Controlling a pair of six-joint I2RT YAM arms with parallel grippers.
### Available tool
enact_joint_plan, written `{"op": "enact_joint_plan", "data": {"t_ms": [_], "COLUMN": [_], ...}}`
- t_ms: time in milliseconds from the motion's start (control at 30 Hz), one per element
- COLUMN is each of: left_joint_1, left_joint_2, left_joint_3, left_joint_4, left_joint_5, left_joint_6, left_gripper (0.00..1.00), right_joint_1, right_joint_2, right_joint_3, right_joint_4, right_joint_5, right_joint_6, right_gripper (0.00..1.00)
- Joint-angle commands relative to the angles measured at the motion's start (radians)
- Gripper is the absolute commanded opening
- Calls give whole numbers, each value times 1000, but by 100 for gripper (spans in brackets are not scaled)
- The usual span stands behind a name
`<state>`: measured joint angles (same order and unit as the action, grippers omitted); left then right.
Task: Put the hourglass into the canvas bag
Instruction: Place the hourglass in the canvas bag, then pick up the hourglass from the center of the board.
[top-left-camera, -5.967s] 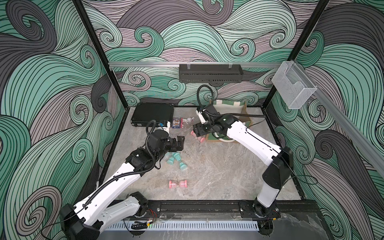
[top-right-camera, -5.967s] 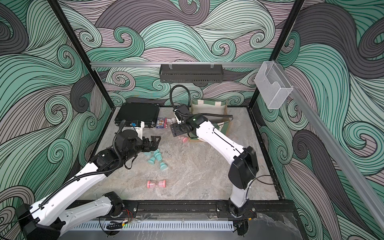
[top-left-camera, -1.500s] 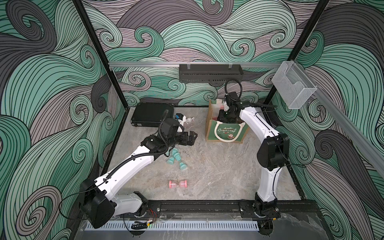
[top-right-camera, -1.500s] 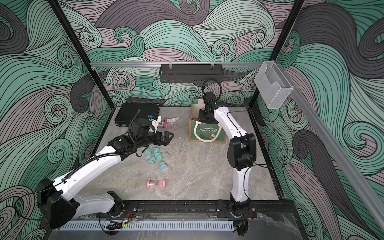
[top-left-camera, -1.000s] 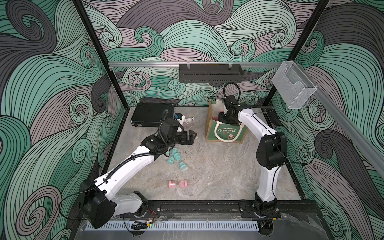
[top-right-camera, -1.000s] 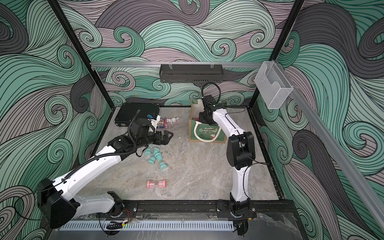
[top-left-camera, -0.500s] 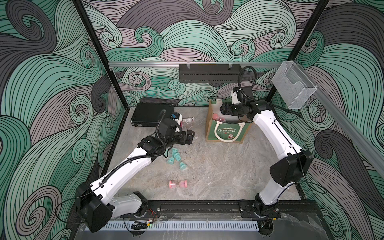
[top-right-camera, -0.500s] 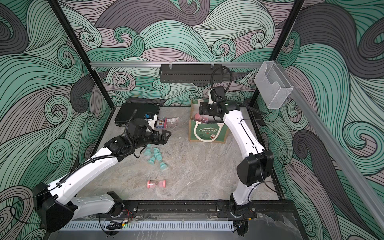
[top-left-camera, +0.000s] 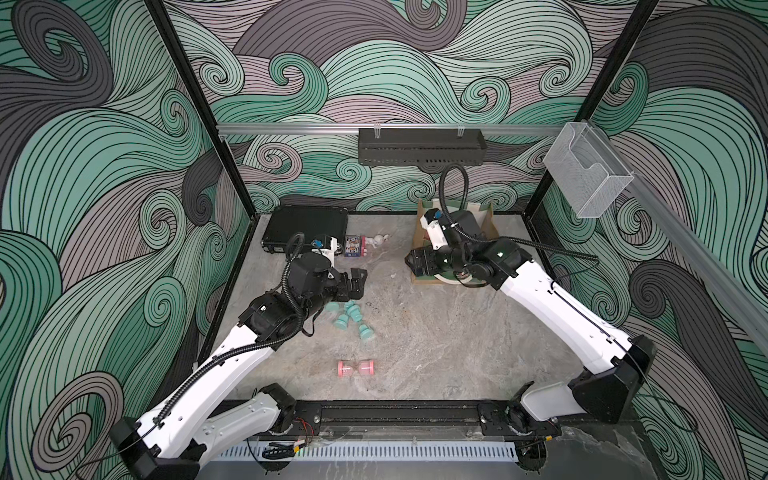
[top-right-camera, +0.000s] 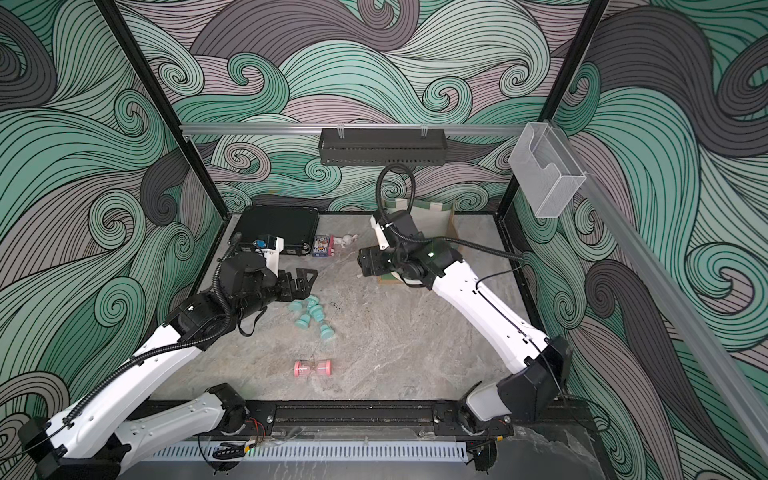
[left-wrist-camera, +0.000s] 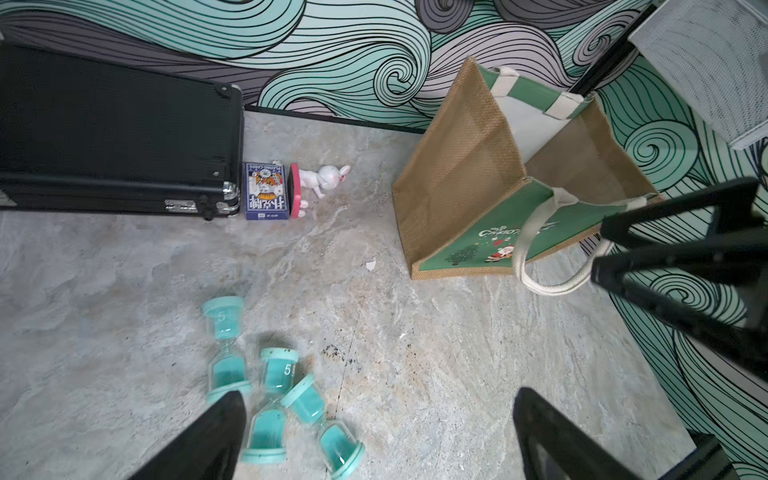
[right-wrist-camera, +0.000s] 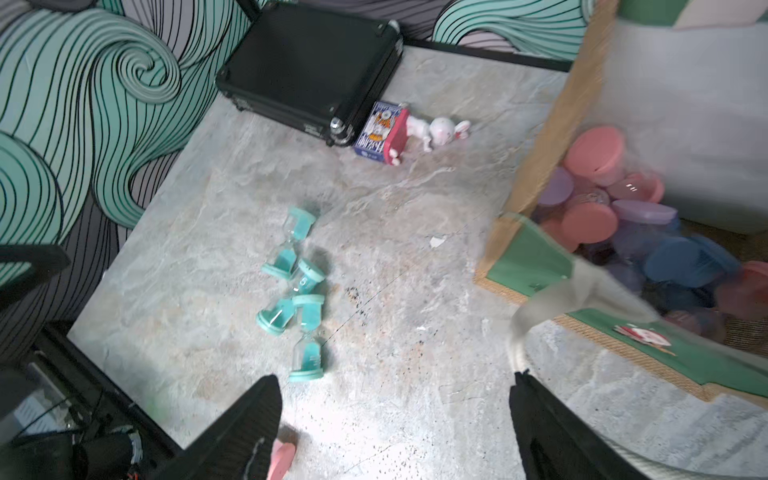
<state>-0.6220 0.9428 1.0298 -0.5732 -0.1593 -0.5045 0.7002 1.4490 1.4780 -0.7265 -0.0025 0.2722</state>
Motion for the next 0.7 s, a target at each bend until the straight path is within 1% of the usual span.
{"op": "enact_joint_plan", "data": {"t_ms": [0, 200, 267, 367, 467, 633, 667], "left_joint_1": [8, 8, 8, 8, 8, 9, 9], "left_joint_2": [-43, -114, -129, -150, -172, -190, -193], "left_joint_3": [-29, -88, -102, -121, -143, -161, -166], "left_joint_4": [-83, -134, -150, -168, -170, -179, -178], "left_joint_5": [-65, -132, -149, -176, -201, -224, -227], "left_joint_6": [-48, -100, -118, -141, -165, -185, -190], "left_gripper": [99, 98, 99, 99, 99, 99, 99], "right_joint_1": [73, 204, 234, 281, 307, 337, 344], "right_joint_2": [-16, 49, 82, 128, 178, 263, 275], "right_joint_3": [-94, -222, -243, -270, -292, -290, -291], "right_joint_4": [90, 203, 232, 281, 336, 363, 397], "right_joint_5": [40, 37, 24, 43, 52, 56, 58], "right_joint_6": [8, 42, 59, 66, 82, 95, 97], "right_gripper": [89, 89, 89, 88, 86, 81, 80]}}
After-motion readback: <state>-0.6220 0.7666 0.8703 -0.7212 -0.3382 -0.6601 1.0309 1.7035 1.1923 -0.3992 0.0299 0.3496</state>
